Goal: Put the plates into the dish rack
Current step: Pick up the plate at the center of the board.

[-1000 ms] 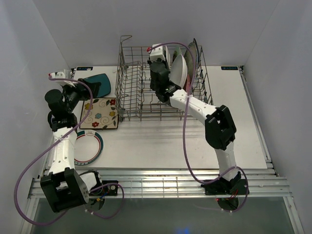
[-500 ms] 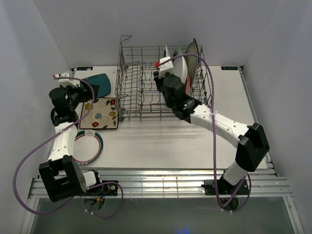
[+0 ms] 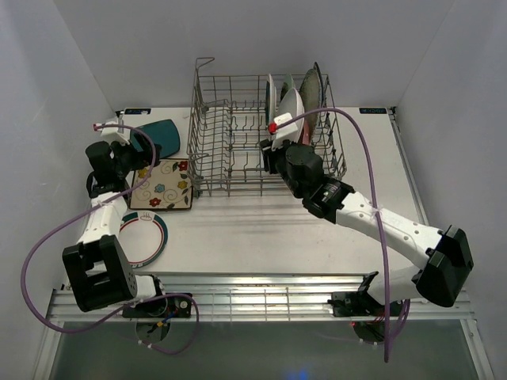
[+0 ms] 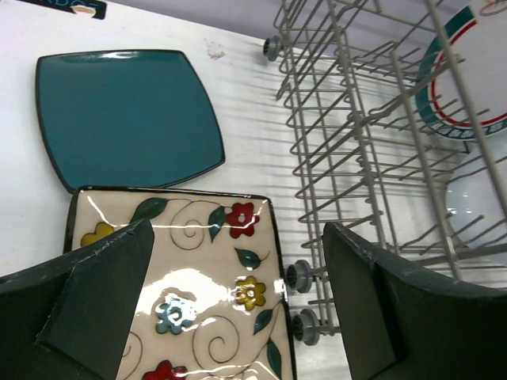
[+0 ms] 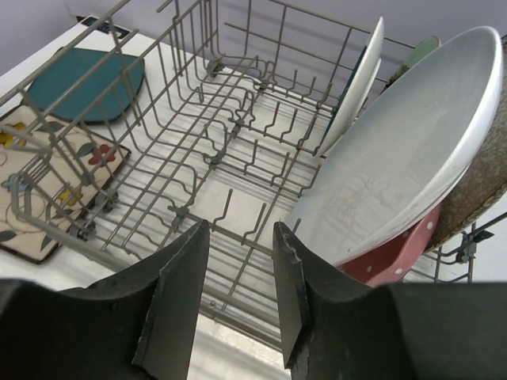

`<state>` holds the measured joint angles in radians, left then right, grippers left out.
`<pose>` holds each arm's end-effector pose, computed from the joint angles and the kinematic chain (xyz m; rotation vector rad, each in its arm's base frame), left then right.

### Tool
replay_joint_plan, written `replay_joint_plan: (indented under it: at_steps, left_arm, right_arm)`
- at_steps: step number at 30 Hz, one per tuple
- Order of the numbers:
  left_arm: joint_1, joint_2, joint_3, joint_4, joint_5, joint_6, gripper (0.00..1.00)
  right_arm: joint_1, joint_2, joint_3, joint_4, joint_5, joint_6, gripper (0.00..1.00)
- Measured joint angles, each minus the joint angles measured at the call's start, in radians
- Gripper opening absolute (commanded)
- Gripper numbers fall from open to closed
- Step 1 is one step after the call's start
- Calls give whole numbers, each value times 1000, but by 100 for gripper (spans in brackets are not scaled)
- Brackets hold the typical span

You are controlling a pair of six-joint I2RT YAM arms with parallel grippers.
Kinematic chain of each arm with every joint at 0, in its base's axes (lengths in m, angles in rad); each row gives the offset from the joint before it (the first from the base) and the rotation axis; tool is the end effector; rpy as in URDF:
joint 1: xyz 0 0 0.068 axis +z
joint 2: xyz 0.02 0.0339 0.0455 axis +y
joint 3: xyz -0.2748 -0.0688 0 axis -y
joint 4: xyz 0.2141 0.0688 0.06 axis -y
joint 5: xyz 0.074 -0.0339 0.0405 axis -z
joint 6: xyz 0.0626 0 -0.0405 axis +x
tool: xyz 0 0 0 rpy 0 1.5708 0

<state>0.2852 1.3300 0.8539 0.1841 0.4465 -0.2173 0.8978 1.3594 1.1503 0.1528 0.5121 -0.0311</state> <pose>0.2928 0.0577 0.2980 -0.1552 1.8427 -0.3677 0.2188 0.2253 0.3892 -0.3577 1.5858 0.2514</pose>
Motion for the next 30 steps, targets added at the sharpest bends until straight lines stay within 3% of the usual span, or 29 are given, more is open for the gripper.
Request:
replay_joint_plan:
  at_steps: [6, 14, 30]
  left_arm:
    - [55, 47, -2, 0, 3, 34, 98]
    - [217, 225, 39, -60, 137, 64, 98]
    - [224, 435, 133, -148, 129, 122, 98]
  right_arm:
    - [15, -83, -129, 6, -42, 6, 45]
    - [15, -244, -285, 26, -132, 25, 46]
    - [15, -356, -410, 91, -206, 46, 48]
